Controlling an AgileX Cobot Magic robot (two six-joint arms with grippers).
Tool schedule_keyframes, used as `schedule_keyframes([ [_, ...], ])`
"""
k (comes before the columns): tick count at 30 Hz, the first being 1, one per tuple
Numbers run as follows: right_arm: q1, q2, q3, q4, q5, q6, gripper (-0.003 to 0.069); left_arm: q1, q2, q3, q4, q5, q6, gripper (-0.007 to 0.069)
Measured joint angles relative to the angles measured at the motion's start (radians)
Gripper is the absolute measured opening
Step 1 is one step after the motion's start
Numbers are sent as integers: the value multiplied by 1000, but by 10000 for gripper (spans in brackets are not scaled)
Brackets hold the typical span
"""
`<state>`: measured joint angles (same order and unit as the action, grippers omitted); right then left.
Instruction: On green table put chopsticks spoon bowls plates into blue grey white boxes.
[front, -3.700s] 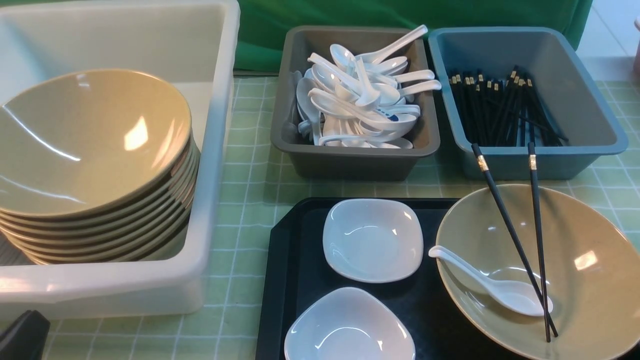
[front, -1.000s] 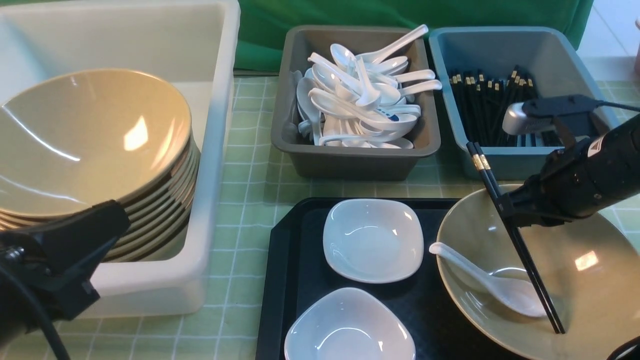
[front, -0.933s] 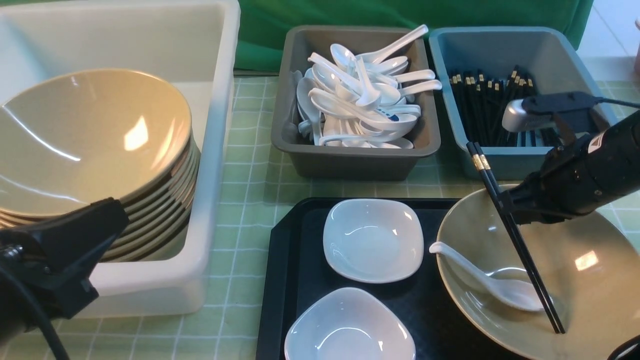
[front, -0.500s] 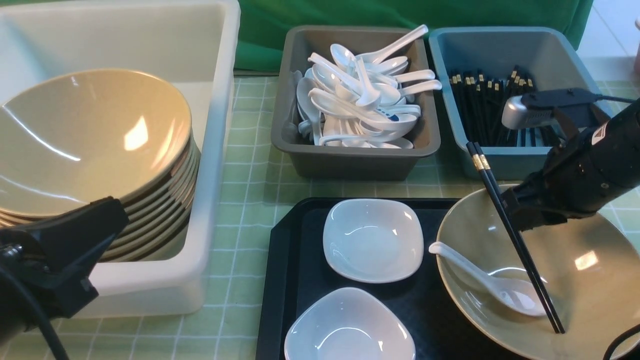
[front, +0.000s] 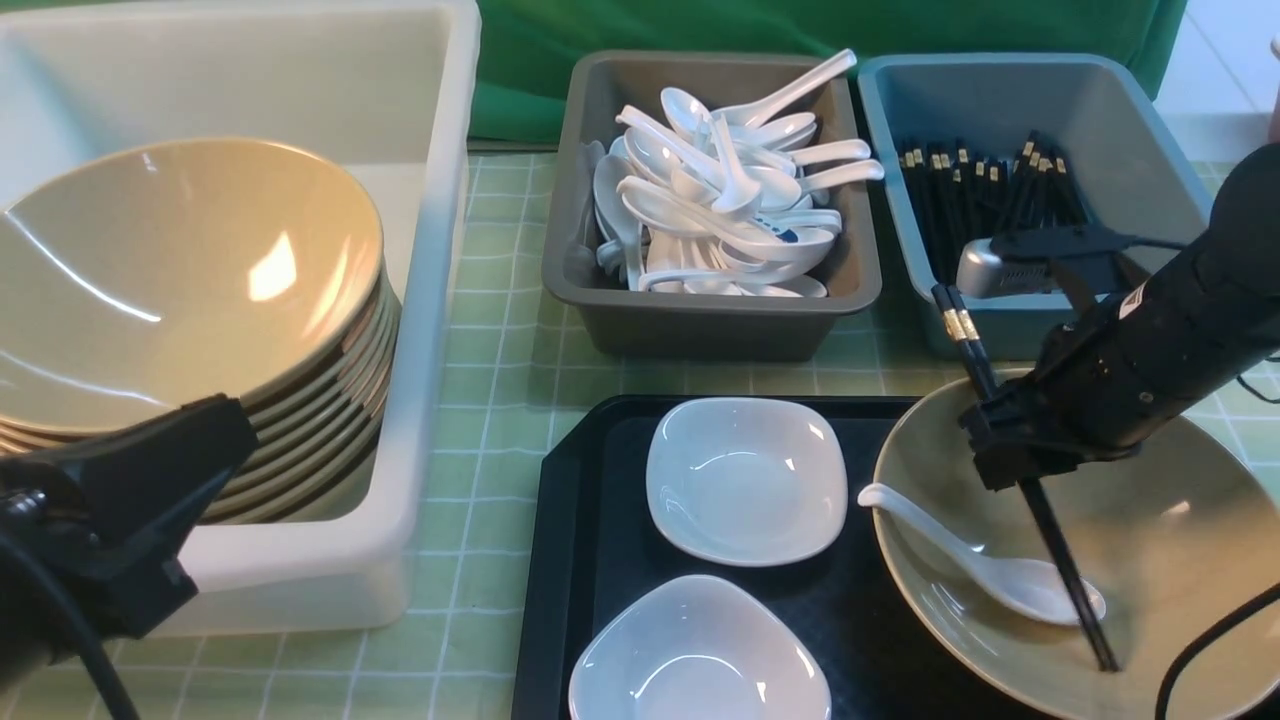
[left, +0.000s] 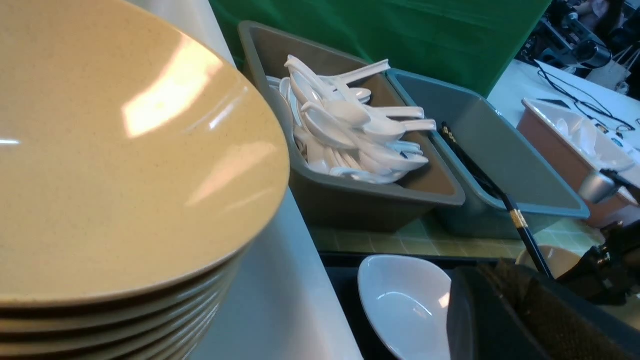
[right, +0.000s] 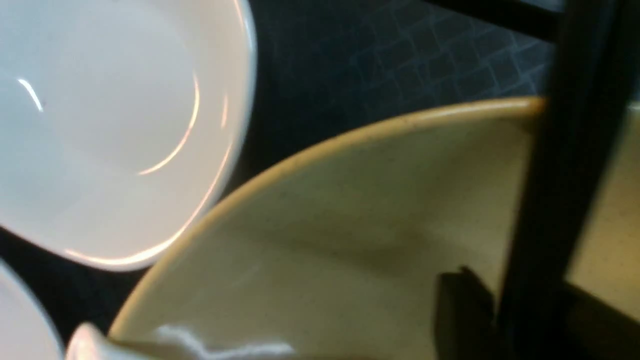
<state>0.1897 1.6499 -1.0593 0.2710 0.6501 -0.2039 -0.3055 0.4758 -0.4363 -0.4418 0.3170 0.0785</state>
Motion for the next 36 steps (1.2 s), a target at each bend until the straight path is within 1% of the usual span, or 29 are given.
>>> schedule_keyframes([
  [1,0,-1,0,1,1,-1,114,0,0,0,0,0,0,-1],
  [3,0,-19,0,2,11,-3,67,0,0,0,0,8,6,-1],
  [7,0,-34,-10,2,26,-5,64,0,4,-16,-3,20,26,-1],
  [11,0,-45,-76,2,76,-5,64,0,68,-97,-7,80,104,-1],
  [12,0,-45,-80,2,81,-5,64,0,68,-102,-8,85,104,-1],
  [13,0,-45,-101,2,90,-5,64,0,89,-124,-9,106,133,-1],
  [16,0,-45,-170,2,115,3,64,0,210,-228,-64,200,270,-1],
  [17,-1,-45,-204,2,119,19,64,0,254,-260,-116,223,337,-1],
  [18,-2,-45,-209,2,119,21,64,0,270,-265,-124,225,361,-1],
  [19,-14,-43,-257,6,121,45,64,0,324,-300,-207,246,454,-1],
  [20,-25,-37,-281,9,121,53,64,0,354,-320,-255,256,525,-1],
  [21,-28,-37,-288,8,121,55,64,0,369,-327,-281,258,554,-1],
  [22,-55,-21,-339,12,121,67,64,0,420,-345,-372,267,642,-1],
  [25,-122,53,-469,32,119,82,64,0,506,-371,-557,273,859,-1],
  [26,-137,73,-499,44,118,83,64,0,521,-374,-595,273,900,-1],
  [27,-168,123,-568,79,106,91,64,0,551,-378,-684,273,986,-1],
  [29,-193,168,-629,112,82,95,64,0,572,-382,-753,273,1051,-1],
  [30,-211,219,-681,142,43,103,64,0,595,-383,-834,273,1112,-1],
  [31,-222,270,-717,160,7,120,64,0,609,-384,-887,280,1158,-1],
  [34,-237,369,-771,176,-77,186,68,0,632,-384,-973,307,1213,-1],
  [35,-238,376,-776,177,-80,190,69,0,635,-384,-984,314,1220,-1],
  [36,-242,421,-790,177,-102,218,81,0,640,-384,-1005,331,1232,-1],
])
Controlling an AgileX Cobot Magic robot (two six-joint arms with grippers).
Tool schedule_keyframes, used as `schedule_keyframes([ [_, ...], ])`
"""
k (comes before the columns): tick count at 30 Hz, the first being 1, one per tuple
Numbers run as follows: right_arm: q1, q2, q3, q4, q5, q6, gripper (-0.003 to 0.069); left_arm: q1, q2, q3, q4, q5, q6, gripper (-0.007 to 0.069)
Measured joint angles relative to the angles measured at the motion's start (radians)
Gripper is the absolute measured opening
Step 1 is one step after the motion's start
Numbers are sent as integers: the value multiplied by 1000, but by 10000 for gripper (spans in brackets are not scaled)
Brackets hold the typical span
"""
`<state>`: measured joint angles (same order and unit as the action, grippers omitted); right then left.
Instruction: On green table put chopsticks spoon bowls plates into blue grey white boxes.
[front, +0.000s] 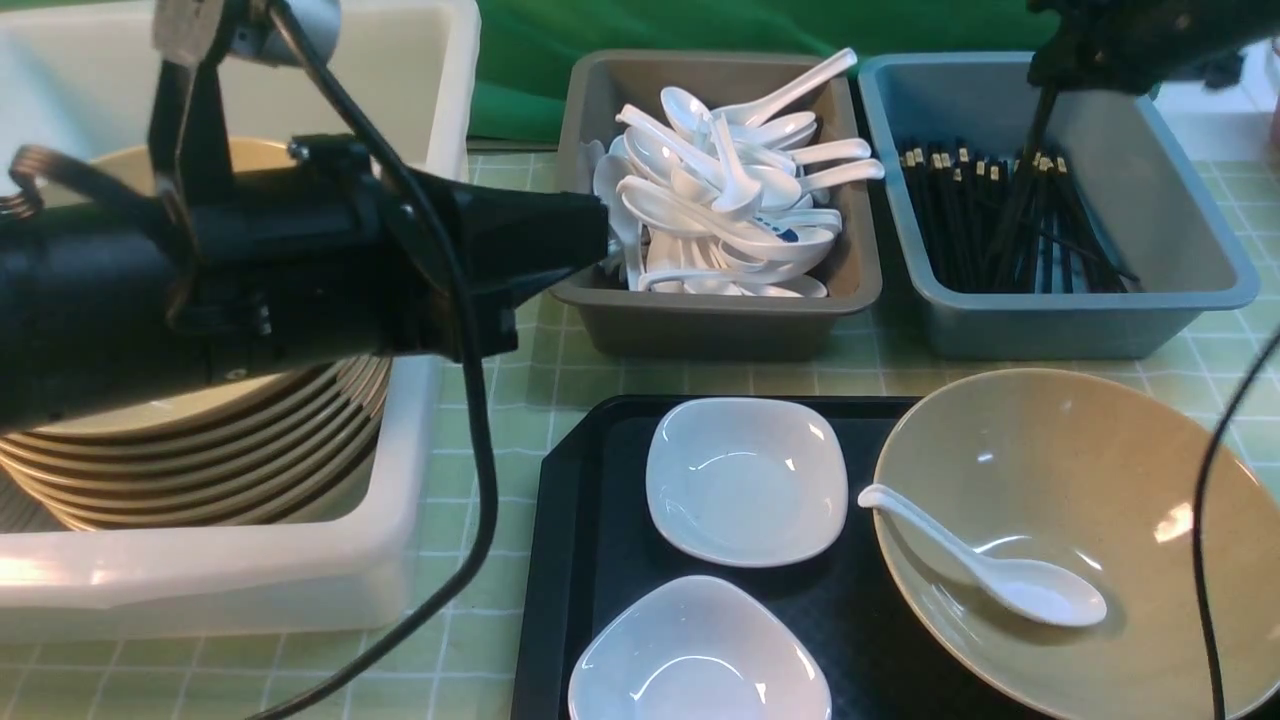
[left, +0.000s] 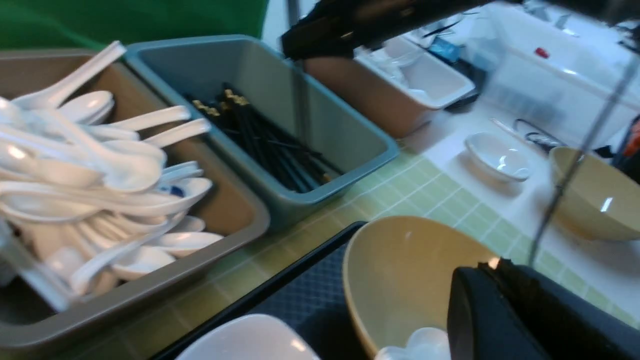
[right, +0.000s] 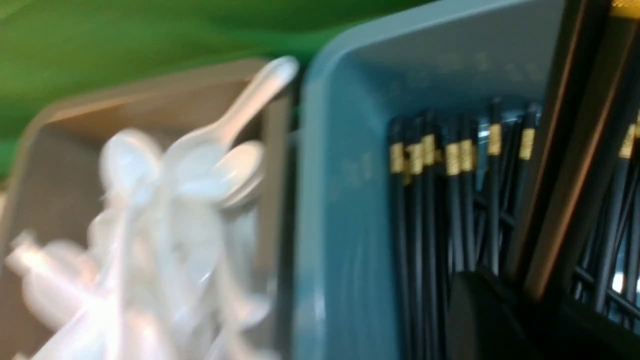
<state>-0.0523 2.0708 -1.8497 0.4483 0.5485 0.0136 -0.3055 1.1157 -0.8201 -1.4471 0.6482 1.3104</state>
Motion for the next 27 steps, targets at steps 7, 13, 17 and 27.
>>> schedule_keyframes([
  [7,-9,80,-9,-3,64,7,246,0,3,0,-21,85,13,-1],
  [13,-45,11,-11,-5,211,-93,442,0,3,0,-18,141,5,-1],
  [17,-62,-125,-13,-15,366,-310,479,0,3,0,23,177,-7,-1],
  [27,60,-452,330,124,545,-908,485,0,-80,-13,366,167,-209,-1],
])
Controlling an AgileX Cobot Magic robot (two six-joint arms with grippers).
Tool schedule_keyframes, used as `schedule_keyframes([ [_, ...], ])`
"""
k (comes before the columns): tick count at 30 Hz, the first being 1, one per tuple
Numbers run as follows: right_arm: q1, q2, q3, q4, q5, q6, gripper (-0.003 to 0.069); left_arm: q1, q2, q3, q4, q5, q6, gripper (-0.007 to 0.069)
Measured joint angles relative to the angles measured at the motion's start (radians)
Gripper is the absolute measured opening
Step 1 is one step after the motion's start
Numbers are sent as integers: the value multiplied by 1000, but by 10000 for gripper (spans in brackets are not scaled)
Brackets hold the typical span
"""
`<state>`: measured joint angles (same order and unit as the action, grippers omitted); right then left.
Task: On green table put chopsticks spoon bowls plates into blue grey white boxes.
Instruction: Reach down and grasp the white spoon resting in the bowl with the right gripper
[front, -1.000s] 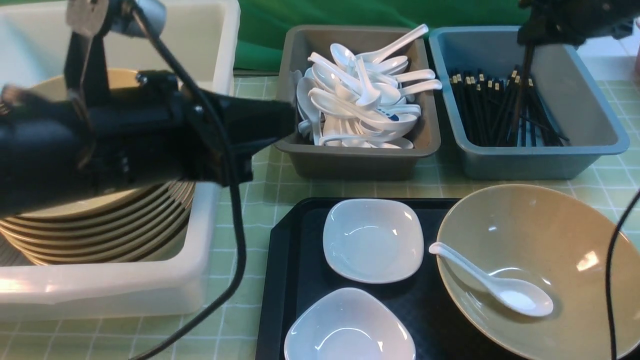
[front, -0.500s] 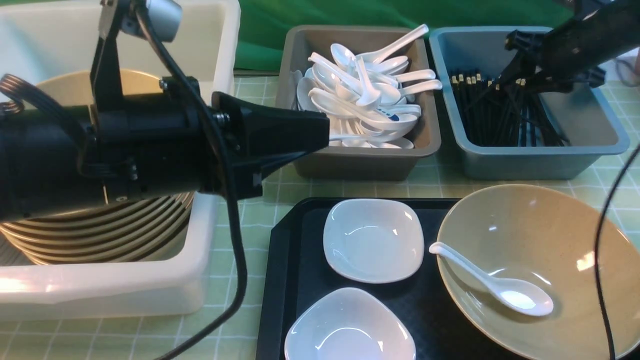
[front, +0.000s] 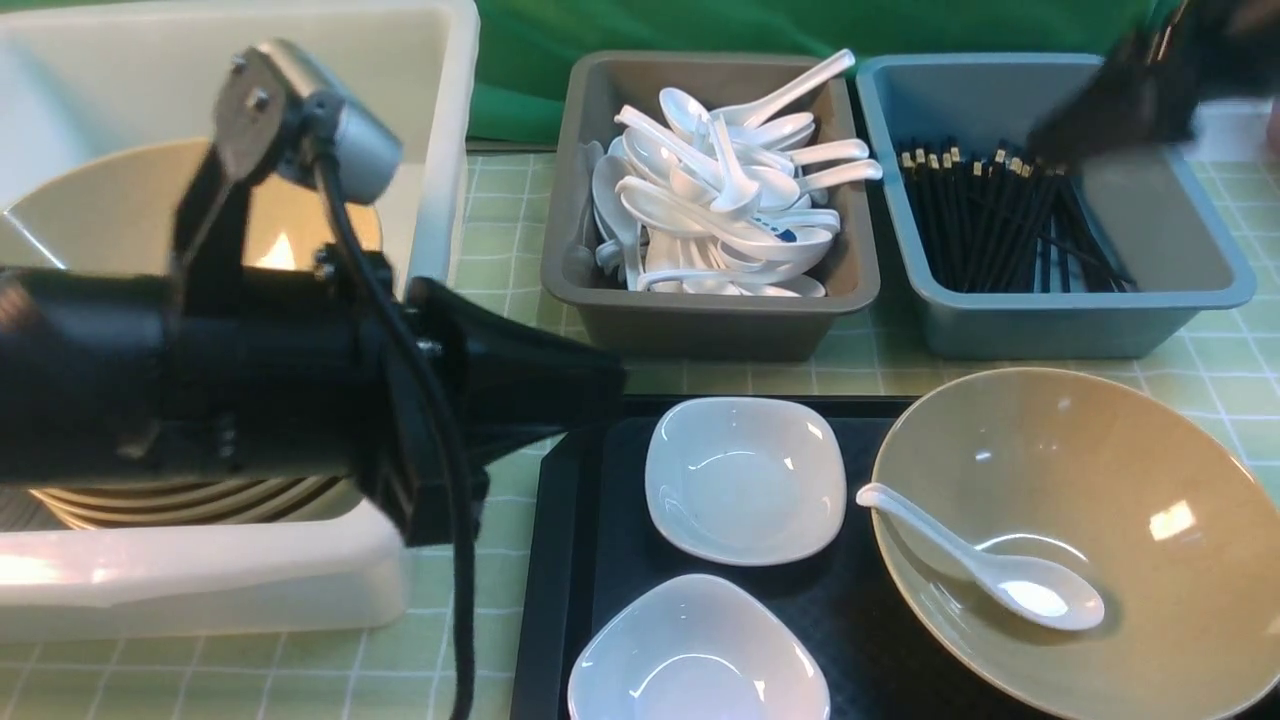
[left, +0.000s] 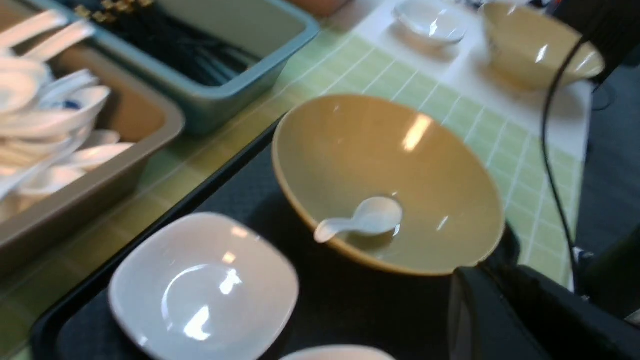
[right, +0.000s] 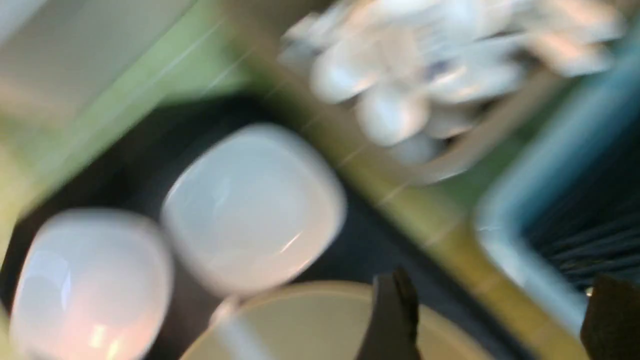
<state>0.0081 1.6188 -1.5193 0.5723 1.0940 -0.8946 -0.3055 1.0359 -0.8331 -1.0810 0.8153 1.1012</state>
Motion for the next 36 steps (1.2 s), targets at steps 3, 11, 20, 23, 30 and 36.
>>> schedule_keyframes([
  [3,53,-36,186,2,-16,-178,486,0,-44,-4,97,-37,-165,-1],
  [11,148,2,463,-1,-201,-340,486,0,-62,-7,291,-42,-353,-1],
  [20,203,96,472,4,-314,-358,477,0,-62,-7,295,-35,-362,-1],
  [23,203,108,472,3,-324,-358,400,0,-62,-7,297,-31,-364,-1],
  [30,202,82,462,0,-310,-347,134,0,-62,-7,297,-31,-366,-1],
  [36,202,39,288,16,-242,-265,139,0,-62,-7,297,-71,-364,-1],
])
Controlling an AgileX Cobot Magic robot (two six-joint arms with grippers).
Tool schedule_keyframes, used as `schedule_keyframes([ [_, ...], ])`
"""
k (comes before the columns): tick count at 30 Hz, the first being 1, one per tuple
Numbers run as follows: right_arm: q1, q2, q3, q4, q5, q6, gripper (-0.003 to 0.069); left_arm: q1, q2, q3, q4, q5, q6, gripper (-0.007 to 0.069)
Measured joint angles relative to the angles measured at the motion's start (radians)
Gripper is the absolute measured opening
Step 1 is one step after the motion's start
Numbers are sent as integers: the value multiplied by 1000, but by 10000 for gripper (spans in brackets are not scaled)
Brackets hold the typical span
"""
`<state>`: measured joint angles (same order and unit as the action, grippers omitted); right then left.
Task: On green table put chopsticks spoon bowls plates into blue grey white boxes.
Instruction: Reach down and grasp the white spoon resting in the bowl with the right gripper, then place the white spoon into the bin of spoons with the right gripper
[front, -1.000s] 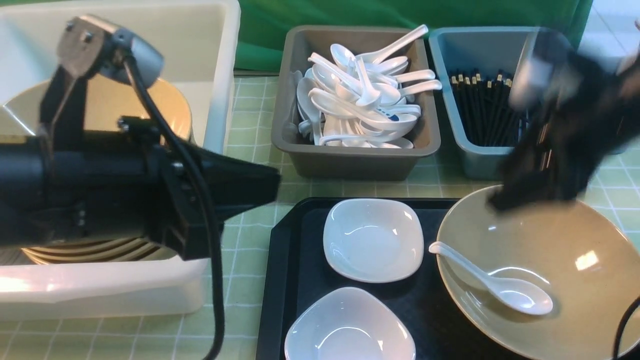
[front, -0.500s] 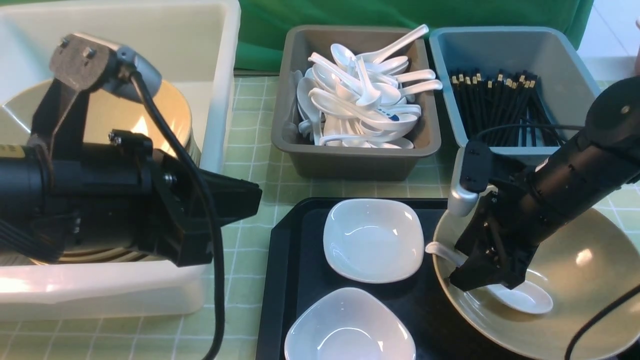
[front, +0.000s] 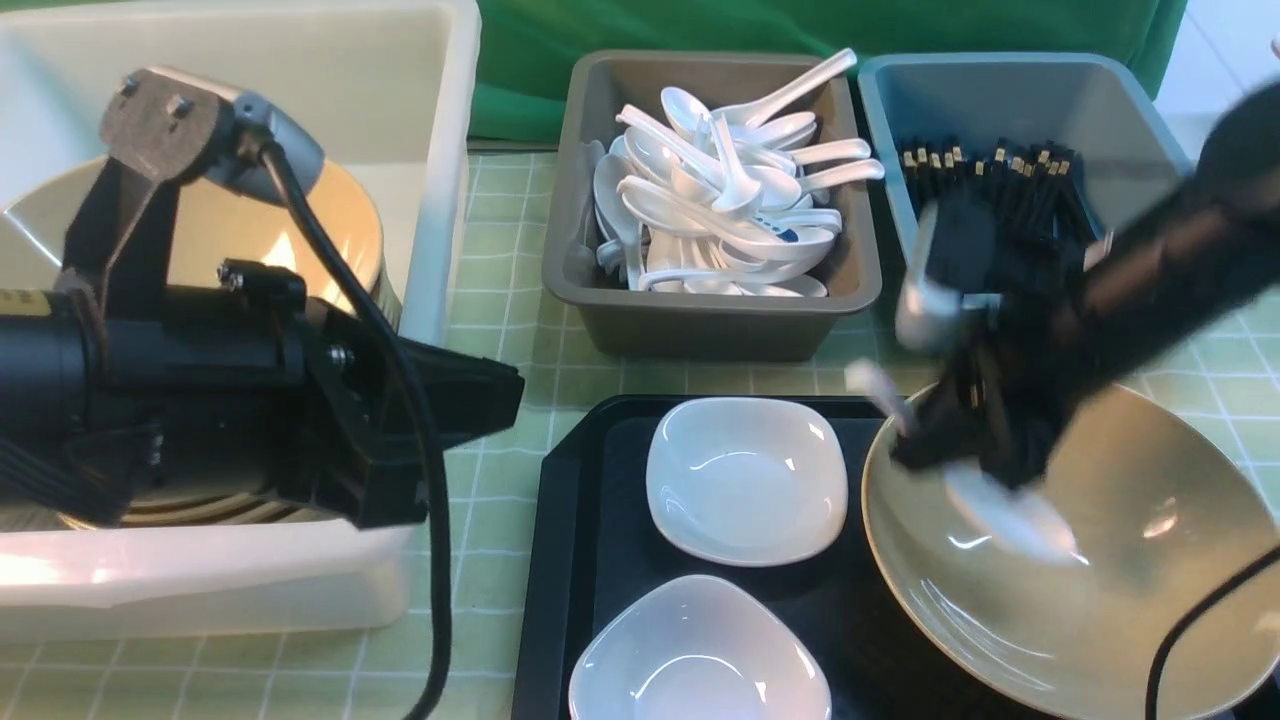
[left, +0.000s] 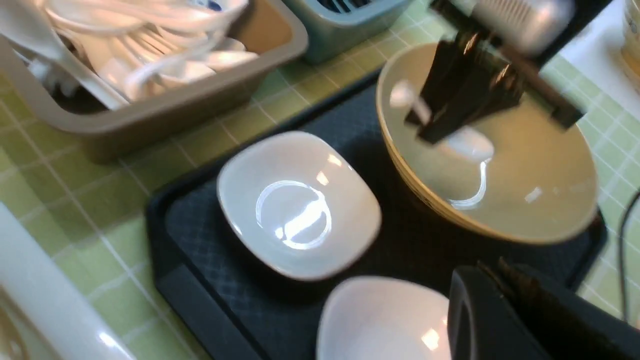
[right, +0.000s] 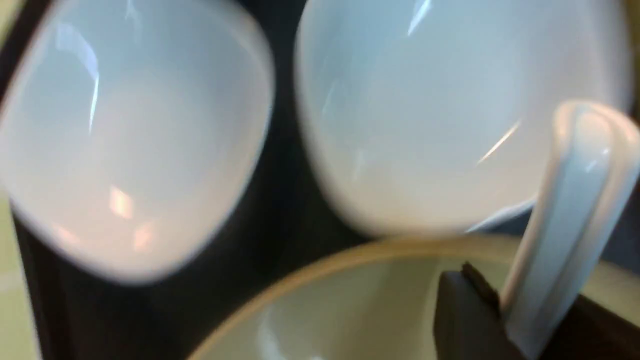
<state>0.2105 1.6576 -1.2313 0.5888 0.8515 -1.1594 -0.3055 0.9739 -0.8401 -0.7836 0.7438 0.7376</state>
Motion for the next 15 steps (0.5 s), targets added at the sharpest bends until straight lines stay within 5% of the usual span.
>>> schedule_keyframes([
  [5,0,4,-197,200,-84,14,139,0,0,0,-12,-147,1,-1],
  [6,1,28,-274,354,-157,9,139,0,0,0,-33,-207,1,-1],
  [8,8,57,-320,444,-207,3,139,0,0,0,-47,-236,1,-1],
  [15,38,324,-540,555,-449,66,139,0,0,0,-63,-251,1,-1],
])
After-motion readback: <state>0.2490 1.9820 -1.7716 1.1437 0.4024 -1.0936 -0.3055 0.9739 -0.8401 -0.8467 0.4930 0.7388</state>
